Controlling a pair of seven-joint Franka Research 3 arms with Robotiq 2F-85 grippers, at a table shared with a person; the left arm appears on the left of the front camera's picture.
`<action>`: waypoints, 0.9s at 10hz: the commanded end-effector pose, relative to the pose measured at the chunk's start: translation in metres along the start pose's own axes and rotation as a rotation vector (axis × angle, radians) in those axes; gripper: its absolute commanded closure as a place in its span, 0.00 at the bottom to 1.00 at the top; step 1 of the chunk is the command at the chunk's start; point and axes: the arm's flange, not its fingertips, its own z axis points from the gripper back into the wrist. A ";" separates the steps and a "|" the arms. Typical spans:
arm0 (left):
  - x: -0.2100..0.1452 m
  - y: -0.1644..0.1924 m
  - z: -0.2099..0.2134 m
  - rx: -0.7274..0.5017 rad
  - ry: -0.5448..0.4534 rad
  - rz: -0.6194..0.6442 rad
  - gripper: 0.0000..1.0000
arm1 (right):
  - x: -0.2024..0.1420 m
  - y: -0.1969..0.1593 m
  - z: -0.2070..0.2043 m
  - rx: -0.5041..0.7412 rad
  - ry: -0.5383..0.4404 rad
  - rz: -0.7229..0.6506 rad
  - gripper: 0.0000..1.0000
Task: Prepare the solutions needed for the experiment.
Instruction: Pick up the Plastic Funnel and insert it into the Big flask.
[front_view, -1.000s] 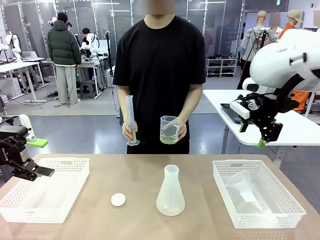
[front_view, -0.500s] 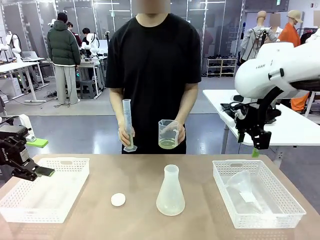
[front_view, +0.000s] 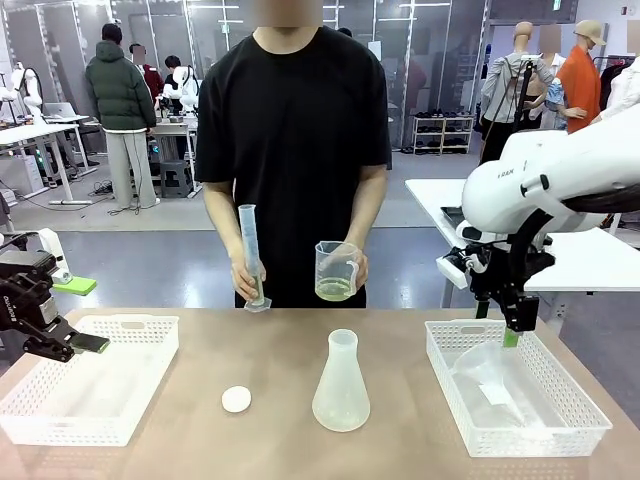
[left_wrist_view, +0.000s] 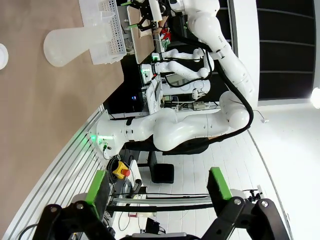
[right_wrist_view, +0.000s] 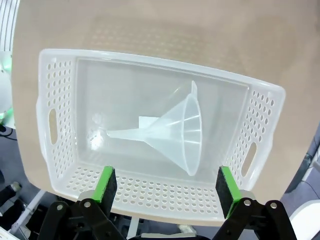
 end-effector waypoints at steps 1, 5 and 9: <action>-0.002 -0.001 0.002 -0.007 0.009 -0.007 0.00 | 0.003 -0.004 -0.015 -0.008 -0.019 -0.002 0.00; -0.002 -0.001 0.002 -0.007 0.009 -0.007 0.00 | 0.003 -0.016 -0.048 0.051 -0.044 -0.006 0.00; -0.002 -0.001 0.002 -0.007 0.009 -0.007 0.00 | -0.001 -0.020 -0.056 0.061 -0.026 -0.012 0.19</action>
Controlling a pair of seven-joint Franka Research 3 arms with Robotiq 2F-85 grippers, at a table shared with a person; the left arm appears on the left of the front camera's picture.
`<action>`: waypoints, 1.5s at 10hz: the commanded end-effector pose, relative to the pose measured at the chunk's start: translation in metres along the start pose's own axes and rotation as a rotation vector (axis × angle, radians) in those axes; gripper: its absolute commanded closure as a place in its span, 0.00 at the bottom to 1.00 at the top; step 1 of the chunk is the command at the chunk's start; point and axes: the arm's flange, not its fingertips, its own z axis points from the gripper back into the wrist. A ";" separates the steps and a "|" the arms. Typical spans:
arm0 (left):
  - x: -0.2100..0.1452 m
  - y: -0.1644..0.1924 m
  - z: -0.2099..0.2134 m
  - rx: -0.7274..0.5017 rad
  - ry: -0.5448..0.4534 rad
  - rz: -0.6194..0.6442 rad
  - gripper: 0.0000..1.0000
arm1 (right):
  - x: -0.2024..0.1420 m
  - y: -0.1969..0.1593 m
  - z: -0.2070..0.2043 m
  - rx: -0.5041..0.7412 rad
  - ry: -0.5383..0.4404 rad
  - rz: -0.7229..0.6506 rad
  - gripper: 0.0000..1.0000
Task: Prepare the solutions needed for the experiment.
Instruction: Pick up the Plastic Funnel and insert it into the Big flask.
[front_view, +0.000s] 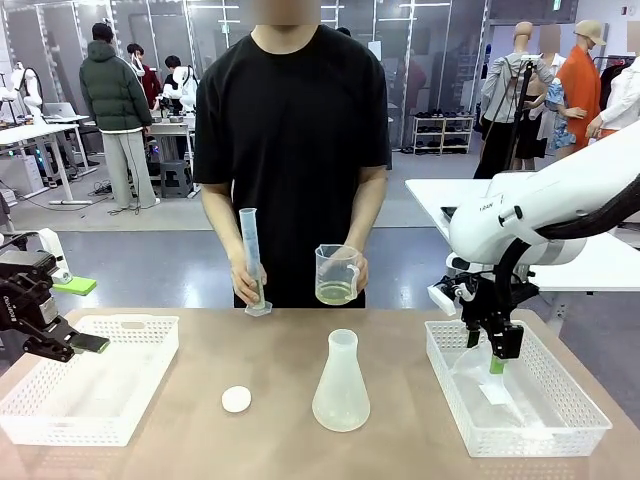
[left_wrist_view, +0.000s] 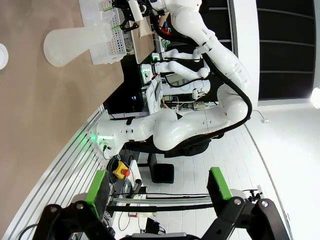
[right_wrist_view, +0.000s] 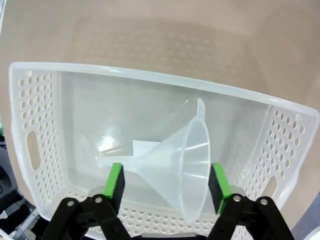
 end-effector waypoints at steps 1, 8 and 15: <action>-0.002 -0.001 0.002 -0.007 0.009 -0.007 0.00 | -0.001 -0.004 0.002 -0.001 0.000 0.008 0.29; -0.002 -0.001 0.002 -0.007 0.009 -0.007 0.00 | -0.002 -0.005 0.004 0.033 0.015 0.011 0.96; -0.002 -0.001 0.002 -0.007 0.009 -0.007 0.00 | 0.017 0.036 0.068 -0.183 -0.003 0.013 1.00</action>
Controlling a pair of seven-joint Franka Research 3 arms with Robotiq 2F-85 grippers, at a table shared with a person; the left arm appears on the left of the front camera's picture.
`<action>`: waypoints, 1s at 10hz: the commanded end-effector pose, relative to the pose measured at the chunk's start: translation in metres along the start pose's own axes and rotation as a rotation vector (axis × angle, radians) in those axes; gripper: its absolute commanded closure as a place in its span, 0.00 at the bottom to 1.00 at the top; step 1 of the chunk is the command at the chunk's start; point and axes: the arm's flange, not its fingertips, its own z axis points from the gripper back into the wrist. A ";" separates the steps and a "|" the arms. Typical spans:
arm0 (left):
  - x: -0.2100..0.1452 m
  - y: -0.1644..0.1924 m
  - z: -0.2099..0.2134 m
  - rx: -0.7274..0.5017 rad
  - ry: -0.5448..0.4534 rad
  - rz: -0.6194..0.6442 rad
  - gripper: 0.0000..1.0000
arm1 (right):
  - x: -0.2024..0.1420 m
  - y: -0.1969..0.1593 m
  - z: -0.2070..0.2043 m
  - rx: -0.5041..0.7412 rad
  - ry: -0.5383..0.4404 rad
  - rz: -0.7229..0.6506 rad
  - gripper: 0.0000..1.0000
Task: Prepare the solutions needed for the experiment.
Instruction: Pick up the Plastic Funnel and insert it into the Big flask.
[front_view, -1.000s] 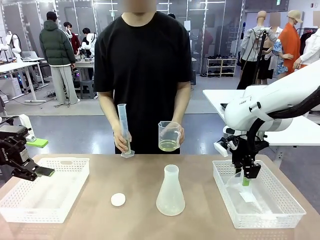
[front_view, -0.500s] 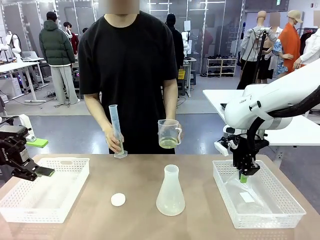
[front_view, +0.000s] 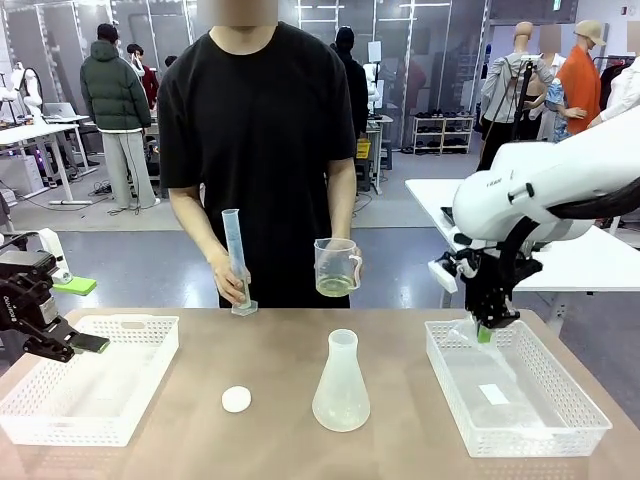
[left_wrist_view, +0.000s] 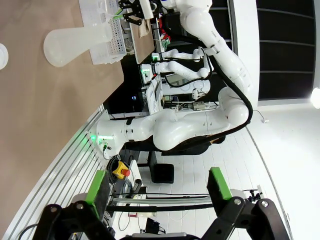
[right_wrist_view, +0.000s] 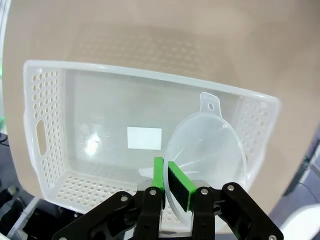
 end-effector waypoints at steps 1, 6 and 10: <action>-0.002 -0.001 0.002 -0.007 0.009 -0.007 0.00 | 0.013 0.041 0.046 -0.202 -0.022 -0.010 1.00; -0.002 -0.001 0.002 -0.007 0.009 -0.007 0.00 | 0.026 0.112 0.150 -0.609 -0.196 -0.024 1.00; -0.002 -0.001 0.002 -0.007 0.009 -0.007 0.00 | 0.028 0.140 0.168 -0.702 -0.286 -0.060 1.00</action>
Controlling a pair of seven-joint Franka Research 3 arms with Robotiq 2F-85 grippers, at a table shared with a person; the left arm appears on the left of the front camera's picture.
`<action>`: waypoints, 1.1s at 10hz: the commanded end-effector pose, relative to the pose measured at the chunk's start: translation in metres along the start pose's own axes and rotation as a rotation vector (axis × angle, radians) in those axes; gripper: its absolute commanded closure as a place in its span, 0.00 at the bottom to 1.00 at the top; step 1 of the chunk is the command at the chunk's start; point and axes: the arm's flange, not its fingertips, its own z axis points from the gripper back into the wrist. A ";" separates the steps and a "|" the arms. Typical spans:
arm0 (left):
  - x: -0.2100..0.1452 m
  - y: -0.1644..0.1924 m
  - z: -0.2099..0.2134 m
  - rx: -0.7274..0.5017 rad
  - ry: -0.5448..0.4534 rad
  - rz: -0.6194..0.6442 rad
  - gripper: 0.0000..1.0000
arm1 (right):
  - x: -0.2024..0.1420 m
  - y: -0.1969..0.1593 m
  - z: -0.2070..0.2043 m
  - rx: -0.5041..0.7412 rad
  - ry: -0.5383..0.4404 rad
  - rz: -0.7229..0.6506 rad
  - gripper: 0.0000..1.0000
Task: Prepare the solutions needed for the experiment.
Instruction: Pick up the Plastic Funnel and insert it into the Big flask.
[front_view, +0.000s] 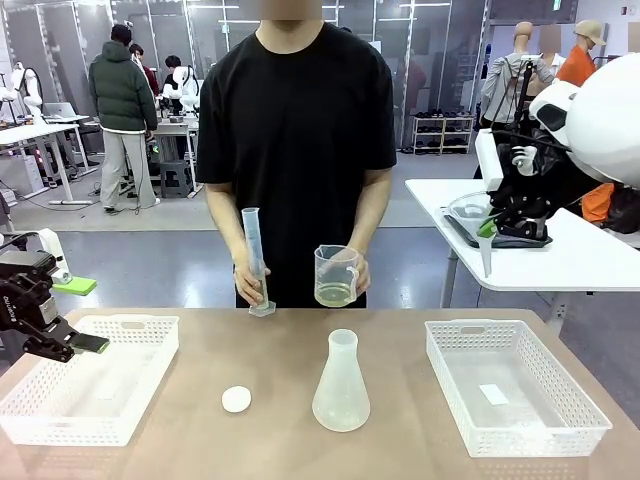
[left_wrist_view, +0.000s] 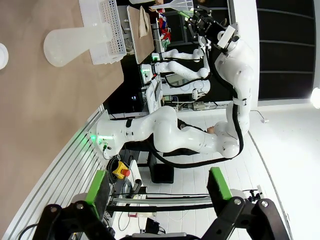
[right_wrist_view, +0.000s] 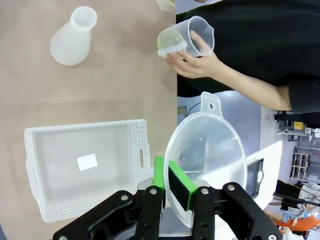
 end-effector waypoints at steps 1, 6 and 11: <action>-0.002 -0.001 0.002 -0.007 0.009 -0.007 0.00 | 0.000 -0.006 -0.002 0.013 0.013 0.001 1.00; -0.002 -0.001 0.002 -0.007 0.009 -0.007 0.00 | -0.001 -0.001 -0.001 0.006 0.010 0.015 0.94; -0.002 -0.001 0.002 -0.007 0.009 -0.007 0.00 | 0.087 0.045 0.017 0.004 -0.422 0.210 0.94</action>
